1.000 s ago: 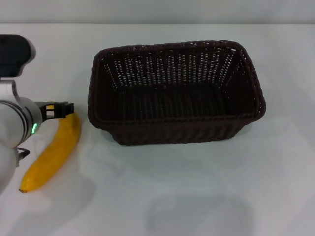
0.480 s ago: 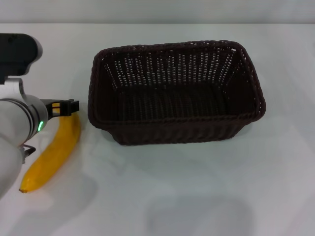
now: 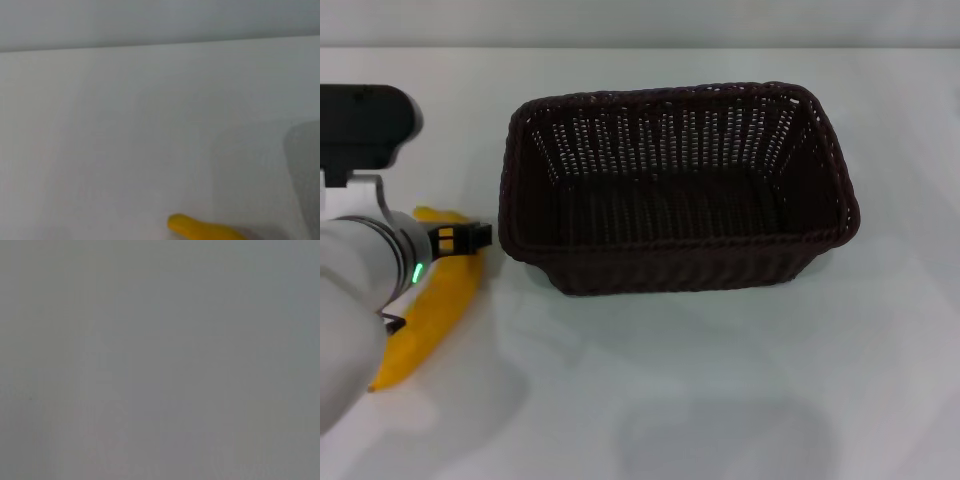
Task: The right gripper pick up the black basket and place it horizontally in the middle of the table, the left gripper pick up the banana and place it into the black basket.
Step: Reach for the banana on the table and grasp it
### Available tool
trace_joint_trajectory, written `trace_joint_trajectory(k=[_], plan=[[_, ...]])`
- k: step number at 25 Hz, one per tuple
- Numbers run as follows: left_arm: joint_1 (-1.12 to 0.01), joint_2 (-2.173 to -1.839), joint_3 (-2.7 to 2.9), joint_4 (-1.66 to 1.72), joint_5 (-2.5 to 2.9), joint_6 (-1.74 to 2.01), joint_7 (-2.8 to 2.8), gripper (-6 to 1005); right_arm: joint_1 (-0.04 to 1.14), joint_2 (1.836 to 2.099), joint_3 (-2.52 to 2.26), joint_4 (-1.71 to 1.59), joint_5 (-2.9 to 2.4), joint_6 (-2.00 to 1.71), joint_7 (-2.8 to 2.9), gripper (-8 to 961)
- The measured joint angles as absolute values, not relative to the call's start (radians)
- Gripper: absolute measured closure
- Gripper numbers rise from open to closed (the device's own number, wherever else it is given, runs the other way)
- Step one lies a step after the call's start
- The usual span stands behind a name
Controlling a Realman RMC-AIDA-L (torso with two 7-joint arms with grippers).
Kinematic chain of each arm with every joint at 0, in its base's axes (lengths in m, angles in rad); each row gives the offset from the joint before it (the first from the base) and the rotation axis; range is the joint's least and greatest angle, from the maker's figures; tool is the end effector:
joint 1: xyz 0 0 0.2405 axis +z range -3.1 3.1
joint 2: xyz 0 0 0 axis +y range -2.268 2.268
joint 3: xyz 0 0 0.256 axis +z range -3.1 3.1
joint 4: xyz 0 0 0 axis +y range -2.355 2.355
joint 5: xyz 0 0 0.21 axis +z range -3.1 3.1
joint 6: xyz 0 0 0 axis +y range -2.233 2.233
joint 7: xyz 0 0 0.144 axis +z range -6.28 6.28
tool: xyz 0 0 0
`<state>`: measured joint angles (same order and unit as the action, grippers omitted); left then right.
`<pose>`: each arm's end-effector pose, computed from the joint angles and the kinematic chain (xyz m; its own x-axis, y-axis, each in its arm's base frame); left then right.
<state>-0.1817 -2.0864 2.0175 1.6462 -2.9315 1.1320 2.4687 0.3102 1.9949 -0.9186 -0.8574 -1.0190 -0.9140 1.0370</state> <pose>-0.2158 0.3084 -0.0222 0.4898 0.7632 0.4214 0.6197 0.0352 -0.7841 0.3027 0.3796 0.1494 0.7254 0.1165 -0.6783 -0.6356 -0.2648 -0.7252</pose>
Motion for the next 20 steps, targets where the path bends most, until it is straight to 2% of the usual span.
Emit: trace_joint_trajectory(k=[20], plan=[[-0.175, -2.084, 2.063, 1.635, -2.930, 1.119, 2.421, 199, 0.311, 1.997, -0.919, -0.859, -1.019, -0.925, 1.038, 113]])
